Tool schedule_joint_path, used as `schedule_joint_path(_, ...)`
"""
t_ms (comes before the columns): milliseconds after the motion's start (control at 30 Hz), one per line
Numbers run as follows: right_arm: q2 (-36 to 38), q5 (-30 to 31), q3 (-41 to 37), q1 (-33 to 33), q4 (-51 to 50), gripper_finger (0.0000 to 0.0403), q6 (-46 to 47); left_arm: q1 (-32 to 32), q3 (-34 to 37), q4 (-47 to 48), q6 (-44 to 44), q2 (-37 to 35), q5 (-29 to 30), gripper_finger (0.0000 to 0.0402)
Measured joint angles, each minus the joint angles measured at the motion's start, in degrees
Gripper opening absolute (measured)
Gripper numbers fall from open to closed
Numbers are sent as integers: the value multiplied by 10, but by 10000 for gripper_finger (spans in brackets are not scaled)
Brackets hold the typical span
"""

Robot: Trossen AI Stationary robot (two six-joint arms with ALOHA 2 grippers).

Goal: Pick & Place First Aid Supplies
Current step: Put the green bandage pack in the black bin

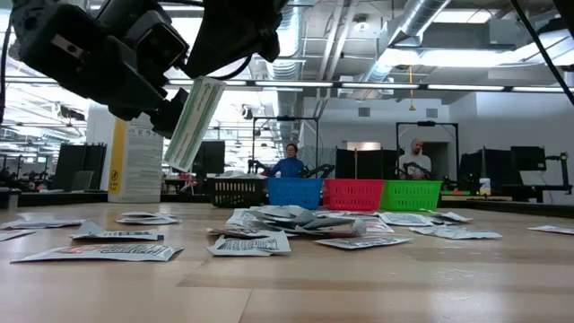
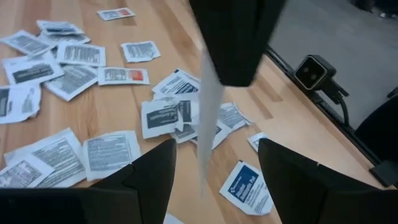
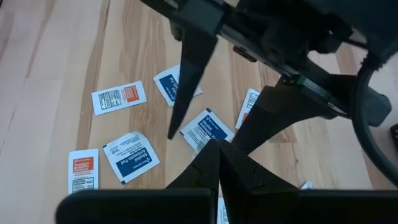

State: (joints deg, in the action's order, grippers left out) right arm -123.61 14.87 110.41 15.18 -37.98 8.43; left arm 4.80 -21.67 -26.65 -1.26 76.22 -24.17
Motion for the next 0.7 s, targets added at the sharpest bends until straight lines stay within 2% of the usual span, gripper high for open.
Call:
schedule_joint_path(333,0,0,0,0,1,0,0,-1,0,-26,15,20,4,203)
schedule_joint_path(700,0,0,0,0,2,0,0,-1,0,-35,15,20,6,87)
